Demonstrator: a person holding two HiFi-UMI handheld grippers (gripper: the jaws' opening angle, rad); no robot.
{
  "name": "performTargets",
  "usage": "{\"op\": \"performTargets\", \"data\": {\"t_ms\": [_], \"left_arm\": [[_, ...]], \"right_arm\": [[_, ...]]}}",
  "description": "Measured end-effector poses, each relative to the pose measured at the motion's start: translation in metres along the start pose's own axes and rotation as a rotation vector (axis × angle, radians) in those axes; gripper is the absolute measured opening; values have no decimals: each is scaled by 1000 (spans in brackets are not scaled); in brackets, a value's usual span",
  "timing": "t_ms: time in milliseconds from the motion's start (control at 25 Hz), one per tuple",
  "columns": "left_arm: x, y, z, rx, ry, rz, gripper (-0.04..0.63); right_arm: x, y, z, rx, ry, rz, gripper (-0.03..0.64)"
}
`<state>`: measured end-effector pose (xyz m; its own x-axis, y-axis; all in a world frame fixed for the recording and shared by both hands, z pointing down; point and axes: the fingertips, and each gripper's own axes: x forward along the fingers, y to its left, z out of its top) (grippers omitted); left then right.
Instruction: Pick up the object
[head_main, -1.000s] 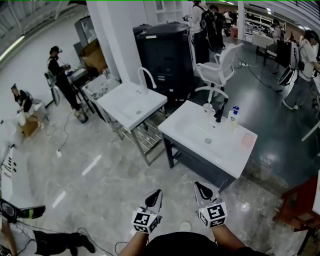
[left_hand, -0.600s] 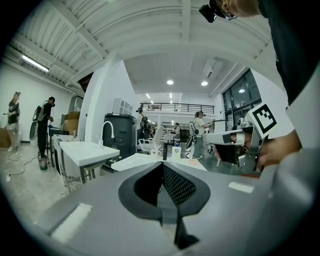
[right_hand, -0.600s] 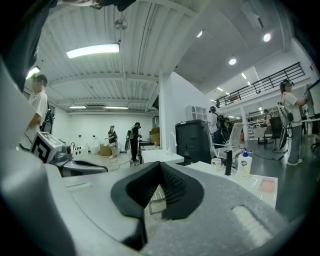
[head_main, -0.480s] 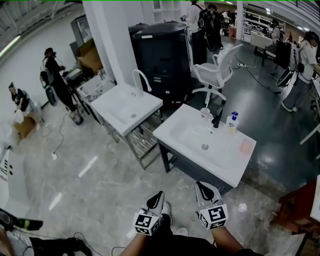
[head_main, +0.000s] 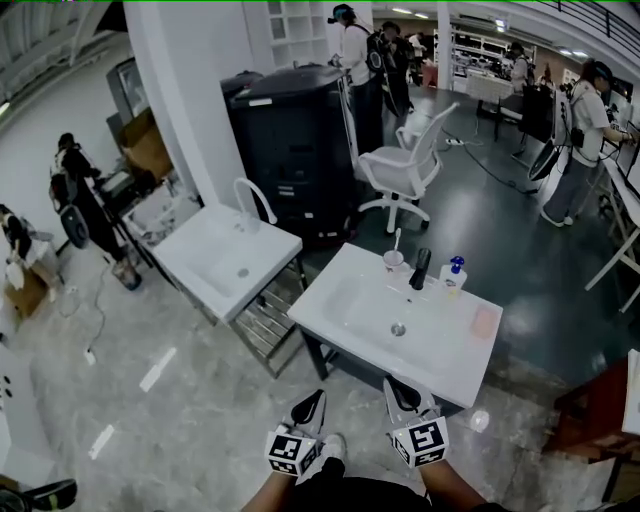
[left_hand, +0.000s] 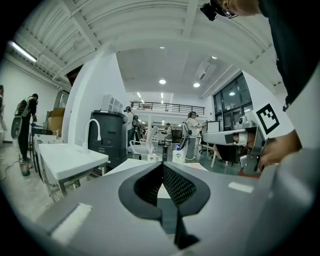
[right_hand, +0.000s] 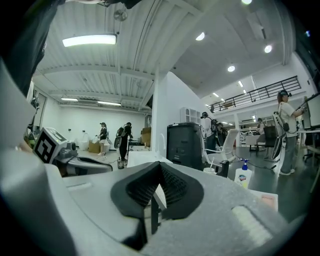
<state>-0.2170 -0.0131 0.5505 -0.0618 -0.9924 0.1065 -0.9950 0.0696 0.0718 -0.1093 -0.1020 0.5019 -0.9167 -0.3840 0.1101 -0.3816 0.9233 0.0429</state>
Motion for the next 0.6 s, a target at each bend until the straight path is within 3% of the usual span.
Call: {"op": "performTargets", "data": {"t_ms": [600], "left_arm": [[88,46,16,17,21,-230,17]], "right_arm": [[68,-27,5,34,29,-150,3]]}}
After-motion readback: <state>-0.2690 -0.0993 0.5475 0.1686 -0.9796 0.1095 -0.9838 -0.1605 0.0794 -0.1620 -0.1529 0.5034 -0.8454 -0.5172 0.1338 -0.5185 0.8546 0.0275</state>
